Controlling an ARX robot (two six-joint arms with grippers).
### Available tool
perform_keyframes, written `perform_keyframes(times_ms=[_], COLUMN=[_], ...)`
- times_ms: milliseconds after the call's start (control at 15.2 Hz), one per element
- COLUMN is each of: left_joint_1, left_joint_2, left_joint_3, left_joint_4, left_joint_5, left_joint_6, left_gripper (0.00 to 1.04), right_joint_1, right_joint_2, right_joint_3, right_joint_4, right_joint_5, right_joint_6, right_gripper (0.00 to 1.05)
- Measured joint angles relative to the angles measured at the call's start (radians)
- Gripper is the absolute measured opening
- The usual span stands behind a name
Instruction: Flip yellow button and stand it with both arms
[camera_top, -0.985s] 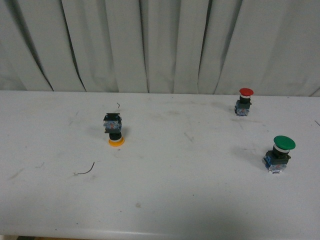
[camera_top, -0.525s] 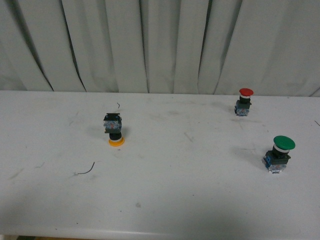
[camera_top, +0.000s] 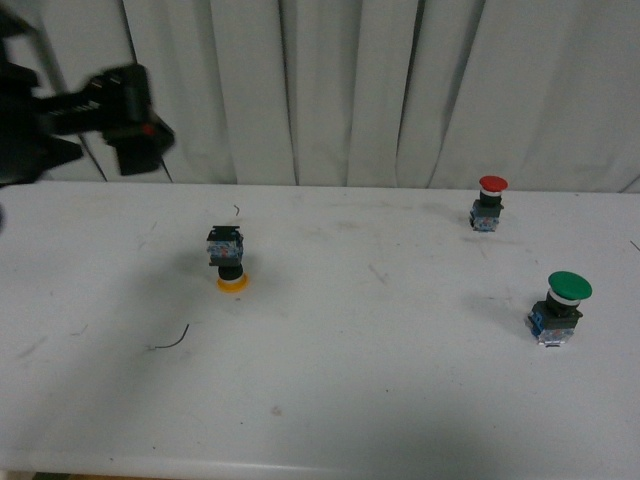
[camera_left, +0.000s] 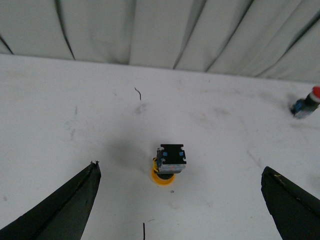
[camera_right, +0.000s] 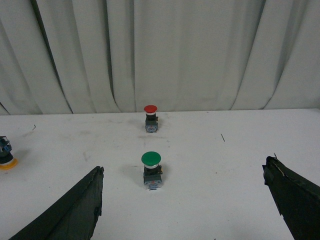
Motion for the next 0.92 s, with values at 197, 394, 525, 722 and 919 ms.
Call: perform_keyframes(times_ms=[197, 394, 525, 722, 919], left_joint_1=[-0.068, -0.106, -0.097, -0.068, -0.071], left_joint_2=[0.262, 0.443, 0.511, 0.555, 0.571], left_joint_3=[0.309, 0.554, 0.655, 0.727, 0.734], left_joint_4=[-0.194, -0.435, -0.557, -0.658, -0.663], left_joint_5=[-0.055, -0.101, -0.128, -0.136, -0.101], left_joint_6=[0.037, 0.072, 0.060, -0.006, -0.023], left_gripper=[0.98, 0.98, 0.98, 0.98, 0.98], right_joint_1=[0.000, 0.000, 0.000, 0.000, 0.000], right_joint_2=[0.000, 0.000, 0.000, 0.000, 0.000], right_joint_3=[0.000, 0.000, 0.000, 0.000, 0.000], right_joint_4=[0.000, 0.000, 0.000, 0.000, 0.000], right_joint_5=[0.000, 0.000, 0.000, 0.000, 0.000], right_joint_6=[0.000, 0.000, 0.000, 0.000, 0.000], right_gripper=[0.98, 0.98, 0.98, 0.98, 0.98])
